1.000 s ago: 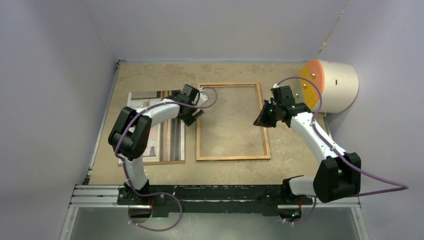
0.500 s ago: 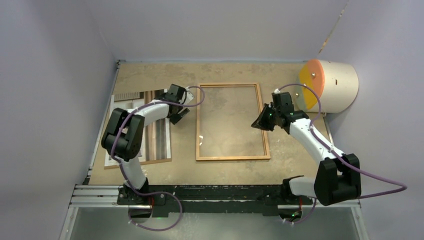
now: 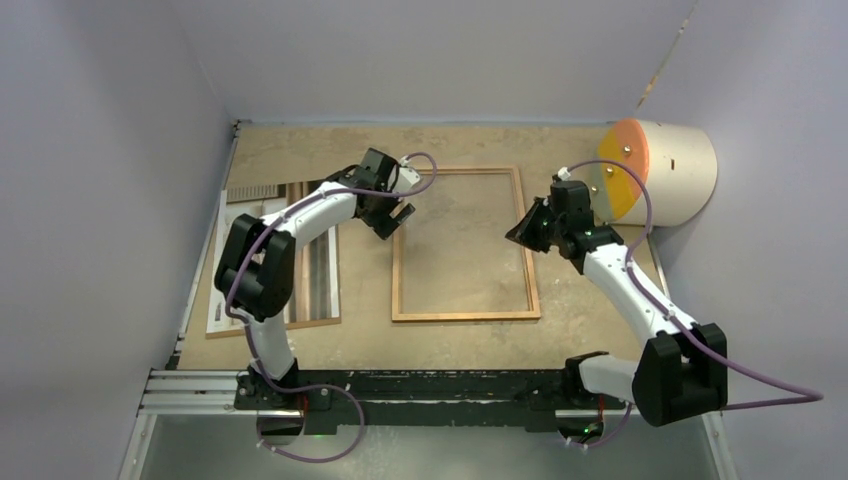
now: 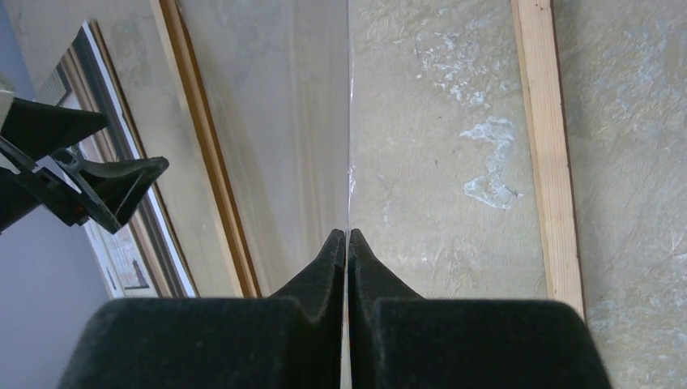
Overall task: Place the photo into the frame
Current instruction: Adjust the photo frame at the center of the board.
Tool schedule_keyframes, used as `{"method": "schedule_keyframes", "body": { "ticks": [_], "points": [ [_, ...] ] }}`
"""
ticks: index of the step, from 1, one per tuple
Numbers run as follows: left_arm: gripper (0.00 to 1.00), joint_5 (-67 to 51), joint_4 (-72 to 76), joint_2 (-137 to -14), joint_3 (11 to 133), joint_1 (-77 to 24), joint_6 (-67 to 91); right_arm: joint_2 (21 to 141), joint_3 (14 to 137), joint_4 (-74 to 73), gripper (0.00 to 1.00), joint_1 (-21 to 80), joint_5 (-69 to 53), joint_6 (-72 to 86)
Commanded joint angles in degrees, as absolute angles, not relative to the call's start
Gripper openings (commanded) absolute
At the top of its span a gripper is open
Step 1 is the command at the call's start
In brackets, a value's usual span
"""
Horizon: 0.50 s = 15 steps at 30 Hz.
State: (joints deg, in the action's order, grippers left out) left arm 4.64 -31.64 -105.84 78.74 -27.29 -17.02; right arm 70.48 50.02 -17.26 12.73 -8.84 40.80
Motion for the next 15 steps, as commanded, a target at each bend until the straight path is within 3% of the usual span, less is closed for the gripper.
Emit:
{"method": "schedule_keyframes", "body": {
  "ticks": [1, 15],
  "points": [
    [0.85, 0.3, -34.2, -107.6, 80.2, -27.5, -13.7, 68.6, 46.1, -10.1, 0.0, 12.8, -9.0, 43.3],
    [0.83, 1.1, -33.4, -108.2, 79.5, -27.8, -13.9, 67.6, 37.3, -1.5, 0.0, 13.1, -19.2, 51.4]
  ]
}}
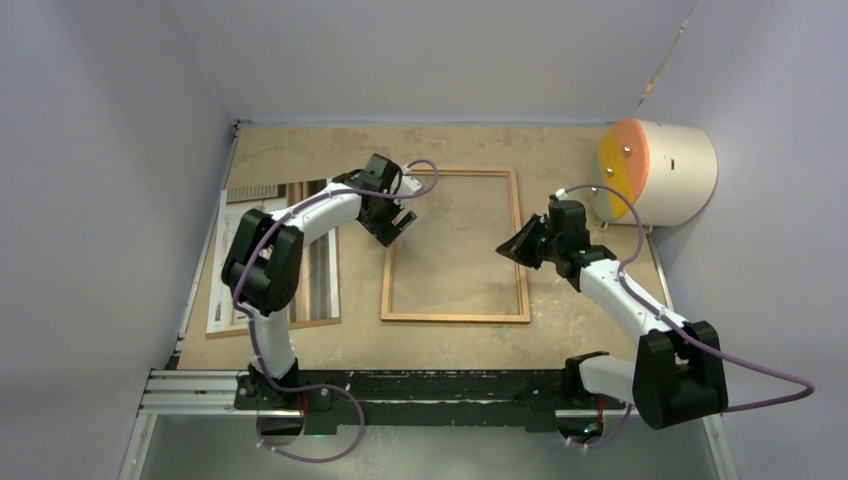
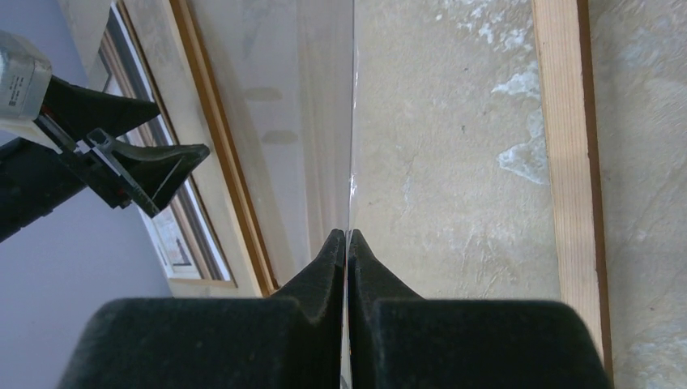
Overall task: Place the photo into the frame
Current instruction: Adjust the photo frame at the center of the board.
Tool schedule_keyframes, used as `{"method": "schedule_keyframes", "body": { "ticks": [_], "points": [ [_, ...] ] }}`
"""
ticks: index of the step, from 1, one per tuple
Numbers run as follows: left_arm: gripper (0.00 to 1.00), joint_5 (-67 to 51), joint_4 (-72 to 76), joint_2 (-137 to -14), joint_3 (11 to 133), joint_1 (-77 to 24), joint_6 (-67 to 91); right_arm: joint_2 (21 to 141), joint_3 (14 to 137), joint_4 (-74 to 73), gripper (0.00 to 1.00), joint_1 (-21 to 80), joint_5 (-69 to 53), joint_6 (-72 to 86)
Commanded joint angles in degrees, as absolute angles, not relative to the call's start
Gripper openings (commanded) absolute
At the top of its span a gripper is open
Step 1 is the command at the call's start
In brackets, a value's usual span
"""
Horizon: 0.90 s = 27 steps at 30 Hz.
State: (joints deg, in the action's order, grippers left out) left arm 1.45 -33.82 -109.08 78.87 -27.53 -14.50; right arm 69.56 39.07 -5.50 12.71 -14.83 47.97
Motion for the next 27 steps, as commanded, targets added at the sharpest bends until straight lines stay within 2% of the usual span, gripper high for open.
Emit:
{"method": "schedule_keyframes", "body": {
  "ticks": [1, 4, 6, 8, 9, 10, 14, 20, 27],
  "points": [
    [0.82, 1.7, -33.4, -107.9, 79.5, -27.6, -14.1, 67.5, 36.9, -1.4, 0.0, 13.1, -19.4, 51.6],
    [0.82, 1.1, -33.9, -107.1, 79.8, -25.9, -14.2, 67.4, 36.2, -0.5, 0.0, 13.6, -20.2, 51.9],
    [0.81, 0.5, -34.4, -106.4, 80.2, -24.1, -14.3, 67.5, 36.0, -0.3, 0.05, 14.2, -21.1, 51.8],
    [0.81, -1.0, -34.9, -106.0, 80.9, -21.7, -14.4, 67.8, 36.1, 1.3, 0.24, 14.3, -22.4, 51.0],
    [0.8, -1.8, -35.2, -105.9, 81.3, -20.5, -14.5, 68.0, 36.5, 1.1, 0.45, 14.3, -23.1, 50.1],
    [0.8, -1.9, -35.5, -106.0, 81.5, -19.6, -14.7, 68.8, 37.3, 0.4, 0.57, 14.3, -24.0, 48.6],
    [0.8, -1.2, -35.6, -105.4, 80.9, -18.4, -15.5, 71.8, 41.9, -4.3, 0.75, 13.7, -24.9, 43.7],
    [0.8, -1.0, -34.9, -104.6, 78.9, -18.4, -15.7, 76.0, 46.3, -2.0, 0.8, 12.8, -27.9, 40.0],
    [0.8, -0.1, -34.0, -104.1, 77.6, -18.4, -16.3, 79.2, 50.4, -1.7, 0.8, 11.6, -31.6, 36.7]
  ]
}}
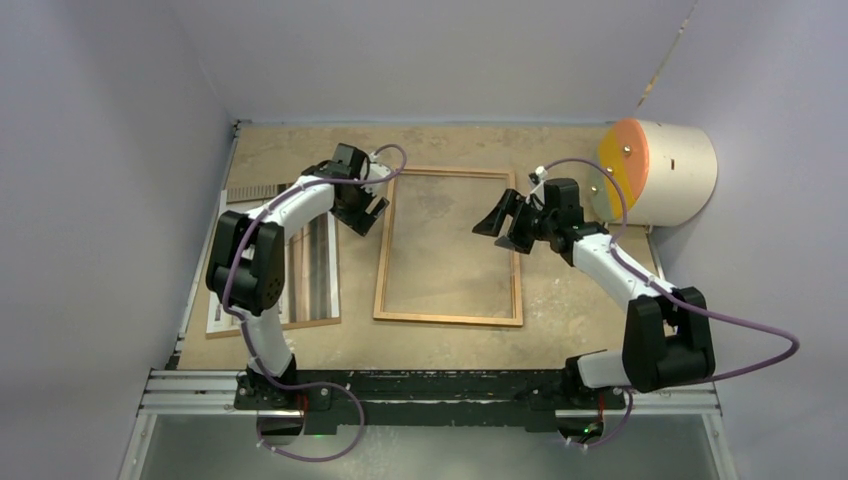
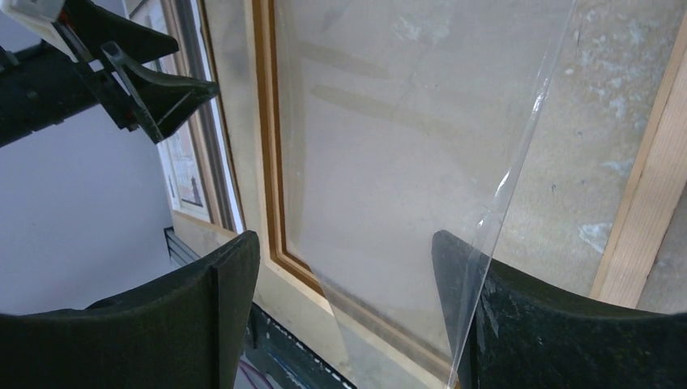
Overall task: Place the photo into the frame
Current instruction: Adjust the photo frame at the center of the board, then place the photo frame item in the photo frame.
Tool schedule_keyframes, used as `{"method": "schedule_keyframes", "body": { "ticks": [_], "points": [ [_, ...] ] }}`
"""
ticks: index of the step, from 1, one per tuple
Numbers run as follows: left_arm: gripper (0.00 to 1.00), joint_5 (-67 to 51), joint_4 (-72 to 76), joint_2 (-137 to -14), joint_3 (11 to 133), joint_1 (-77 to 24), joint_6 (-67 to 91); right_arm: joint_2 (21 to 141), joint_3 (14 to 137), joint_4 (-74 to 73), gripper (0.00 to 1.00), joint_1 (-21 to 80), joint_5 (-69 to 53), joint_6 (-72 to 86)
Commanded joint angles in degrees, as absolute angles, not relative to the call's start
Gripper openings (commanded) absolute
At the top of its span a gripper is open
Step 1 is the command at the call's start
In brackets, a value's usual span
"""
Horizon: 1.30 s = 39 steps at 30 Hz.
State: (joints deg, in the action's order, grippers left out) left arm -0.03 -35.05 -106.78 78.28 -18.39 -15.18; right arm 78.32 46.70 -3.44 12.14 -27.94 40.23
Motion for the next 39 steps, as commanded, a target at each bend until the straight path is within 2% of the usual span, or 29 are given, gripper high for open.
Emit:
{"method": "schedule_keyframes", "body": {
  "ticks": [1, 4, 9, 15, 20, 27, 34, 39],
  "points": [
    [0.79, -0.2, -34.0, -104.1, 77.6, -18.4, -16.3, 79.5, 50.7, -1.2, 0.79, 11.6, -31.6, 36.4],
    [0.79, -0.1, -33.9, -104.1, 77.5, -18.4, -16.4, 80.1, 51.5, -0.3, 0.77, 11.5, -30.1, 34.5],
    [0.79, -0.2, -34.2, -104.2, 77.0, -18.4, -16.8, 79.6, 49.5, 7.0, 0.8, 11.5, -30.5, 33.1],
    [0.79, 1.1, -34.0, -103.5, 75.8, -18.4, -17.5, 81.5, 53.9, 5.3, 0.82, 11.5, -26.5, 32.1],
    [0.79, 1.6, -33.6, -102.9, 74.8, -18.4, -18.0, 86.4, 59.3, 0.7, 0.77, 11.4, -28.9, 29.0],
    [0.79, 2.0, -33.1, -102.9, 74.8, -18.4, -18.3, 85.4, 59.0, -1.7, 0.73, 11.2, -36.1, 26.5],
    [0.79, 1.9, -32.5, -102.8, 74.4, -18.4, -18.4, 77.0, 56.2, -3.8, 0.81, 11.2, -32.6, 25.4],
    [0.79, 1.6, -32.5, -102.7, 74.6, -18.3, -18.4, 78.8, 58.3, -2.9, 0.84, 11.0, -32.7, 25.4]
  ]
}}
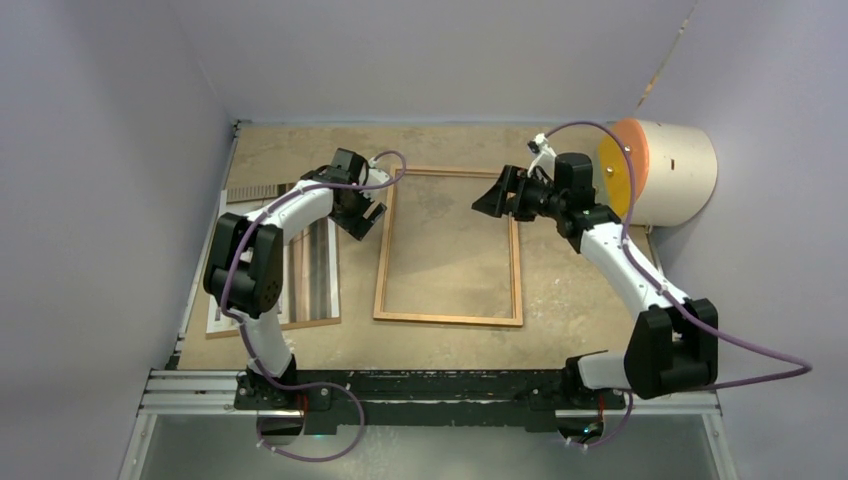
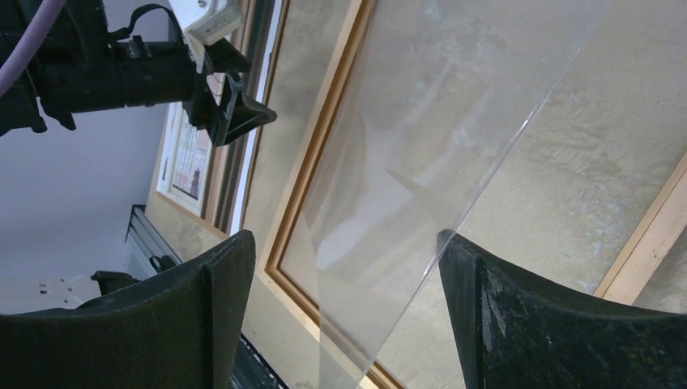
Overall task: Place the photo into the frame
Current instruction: Place the photo frame item in the photo frame.
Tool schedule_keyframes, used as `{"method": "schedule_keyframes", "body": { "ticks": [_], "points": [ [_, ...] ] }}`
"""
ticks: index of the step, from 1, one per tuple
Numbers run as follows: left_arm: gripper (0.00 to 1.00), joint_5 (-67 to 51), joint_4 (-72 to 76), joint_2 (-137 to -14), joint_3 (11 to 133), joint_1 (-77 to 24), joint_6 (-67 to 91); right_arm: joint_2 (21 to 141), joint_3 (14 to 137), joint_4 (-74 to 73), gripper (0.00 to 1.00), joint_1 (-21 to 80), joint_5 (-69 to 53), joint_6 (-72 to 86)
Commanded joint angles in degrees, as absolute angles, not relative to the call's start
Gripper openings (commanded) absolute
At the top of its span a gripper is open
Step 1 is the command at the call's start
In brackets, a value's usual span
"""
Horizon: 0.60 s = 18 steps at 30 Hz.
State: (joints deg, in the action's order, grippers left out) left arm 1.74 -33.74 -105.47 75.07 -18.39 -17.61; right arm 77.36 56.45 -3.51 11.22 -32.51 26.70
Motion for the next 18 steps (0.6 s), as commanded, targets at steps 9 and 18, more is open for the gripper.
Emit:
{"method": "schedule_keyframes", "body": {
  "ticks": [9, 18],
  "points": [
    [0.79, 1.7, -32.6, -101.4, 74.4, -18.3, -19.2, 83.8, 61.6, 2.6, 0.79, 8.6, -34.3, 28.1],
    [0.79, 1.5, -32.9, -101.0, 74.5, -18.3, -19.2, 88.8, 62.1, 8.9, 0.55, 6.0, -42.8, 35.9]
  ]
}}
